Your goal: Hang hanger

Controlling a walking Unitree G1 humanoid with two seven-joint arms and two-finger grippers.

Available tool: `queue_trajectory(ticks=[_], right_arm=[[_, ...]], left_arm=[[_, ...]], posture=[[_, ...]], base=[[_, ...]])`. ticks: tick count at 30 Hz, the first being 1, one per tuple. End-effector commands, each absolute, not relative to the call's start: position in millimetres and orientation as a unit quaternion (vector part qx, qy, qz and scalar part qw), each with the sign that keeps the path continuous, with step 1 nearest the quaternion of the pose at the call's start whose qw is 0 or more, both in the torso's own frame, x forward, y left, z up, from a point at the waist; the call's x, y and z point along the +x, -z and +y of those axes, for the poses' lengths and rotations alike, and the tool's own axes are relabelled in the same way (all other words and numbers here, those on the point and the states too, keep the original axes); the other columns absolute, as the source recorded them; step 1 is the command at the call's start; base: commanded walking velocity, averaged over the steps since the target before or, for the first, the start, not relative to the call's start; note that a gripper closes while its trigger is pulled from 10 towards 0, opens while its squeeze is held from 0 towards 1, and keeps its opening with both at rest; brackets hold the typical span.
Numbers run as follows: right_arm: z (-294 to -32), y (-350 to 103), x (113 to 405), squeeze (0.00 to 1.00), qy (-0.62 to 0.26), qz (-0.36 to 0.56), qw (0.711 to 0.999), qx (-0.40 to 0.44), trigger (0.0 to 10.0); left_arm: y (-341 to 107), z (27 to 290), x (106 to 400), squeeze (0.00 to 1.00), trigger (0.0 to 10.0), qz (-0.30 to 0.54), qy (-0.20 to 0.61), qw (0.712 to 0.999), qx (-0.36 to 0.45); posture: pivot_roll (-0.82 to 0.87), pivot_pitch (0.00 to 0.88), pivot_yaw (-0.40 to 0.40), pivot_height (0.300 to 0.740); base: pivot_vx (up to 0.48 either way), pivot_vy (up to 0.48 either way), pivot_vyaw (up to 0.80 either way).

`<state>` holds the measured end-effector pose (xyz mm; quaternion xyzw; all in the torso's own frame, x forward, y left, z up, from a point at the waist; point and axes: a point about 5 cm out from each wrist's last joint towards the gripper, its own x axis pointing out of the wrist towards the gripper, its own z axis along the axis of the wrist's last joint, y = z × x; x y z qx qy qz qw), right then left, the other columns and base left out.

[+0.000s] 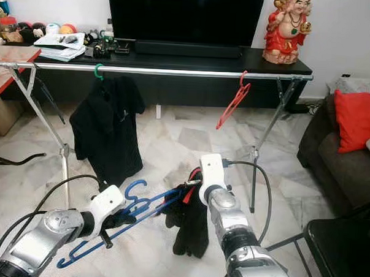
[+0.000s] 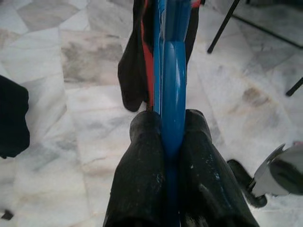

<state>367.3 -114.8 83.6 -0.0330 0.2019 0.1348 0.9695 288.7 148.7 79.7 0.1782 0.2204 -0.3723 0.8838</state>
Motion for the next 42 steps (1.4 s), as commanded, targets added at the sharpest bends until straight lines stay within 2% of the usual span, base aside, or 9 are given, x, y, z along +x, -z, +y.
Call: queue_trajectory(ticks=[1, 13, 17, 20, 25, 31, 36, 38, 42], right_arm=[[-115.4, -88.8, 369.4, 0.00, -0.138, 0.192, 0.971, -0.036, 10.0], [-107.1, -88.5, 365.9, 0.00, -0.207, 0.186, 0.957, -0.081, 10.0], [-106.7, -92.6, 366.2, 0.00, -0.232, 0.171, 0.951, -0.109, 10.0], [-106.1, -94.3, 366.1, 0.00, -0.242, 0.165, 0.949, -0.114, 10.0], [-100.1, -100.8, 360.2, 0.00, -0.315, 0.138, 0.929, -0.133, 10.0], [-112.7, -92.7, 353.3, 0.00, -0.347, 0.149, 0.905, -0.195, 10.0], [-112.8, -94.3, 350.4, 0.00, -0.360, 0.150, 0.901, -0.188, 10.0], [-108.2, -96.0, 346.2, 0.00, -0.386, 0.146, 0.892, -0.185, 10.0], [-112.5, -93.4, 345.2, 0.00, -0.381, 0.145, 0.885, -0.224, 10.0]], left_arm=[[-88.0, 146.8, 289.2, 0.00, 10.0, 0.195, 0.379, 0.888, 0.172], [-92.4, 133.9, 271.8, 0.00, 10.0, 0.204, 0.467, 0.853, 0.109], [-86.8, 137.3, 269.0, 0.00, 10.0, 0.221, 0.469, 0.845, 0.132], [-86.0, 138.2, 269.6, 0.00, 10.0, 0.221, 0.465, 0.847, 0.133], [-86.9, 137.9, 269.1, 0.00, 10.0, 0.224, 0.467, 0.846, 0.123], [-86.2, 137.1, 265.3, 0.00, 10.0, 0.230, 0.478, 0.839, 0.119], [-85.8, 139.8, 273.0, 0.00, 10.0, 0.219, 0.451, 0.854, 0.138], [-85.0, 140.9, 279.6, 0.00, 10.0, 0.209, 0.427, 0.867, 0.150], [-85.1, 138.9, 280.0, 0.00, 10.0, 0.207, 0.431, 0.866, 0.143]], posture=[[0.15, 0.031, -0.052, 0.740], [0.15, 0.034, -0.049, 0.740], [0.15, 0.034, -0.048, 0.740], [0.15, 0.034, -0.048, 0.740], [0.14, 0.031, -0.048, 0.740], [0.14, 0.030, -0.048, 0.740], [0.14, 0.027, -0.048, 0.740], [0.14, 0.026, -0.047, 0.740], [0.14, 0.023, -0.044, 0.740]], base=[[0.000, 0.000, 0.00], [0.000, 0.000, 0.00], [0.000, 0.000, 0.00], [0.000, 0.000, 0.00], [0.000, 0.000, 0.00], [0.000, 0.000, 0.00], [0.000, 0.000, 0.00], [0.000, 0.000, 0.00], [0.000, 0.000, 0.00]])
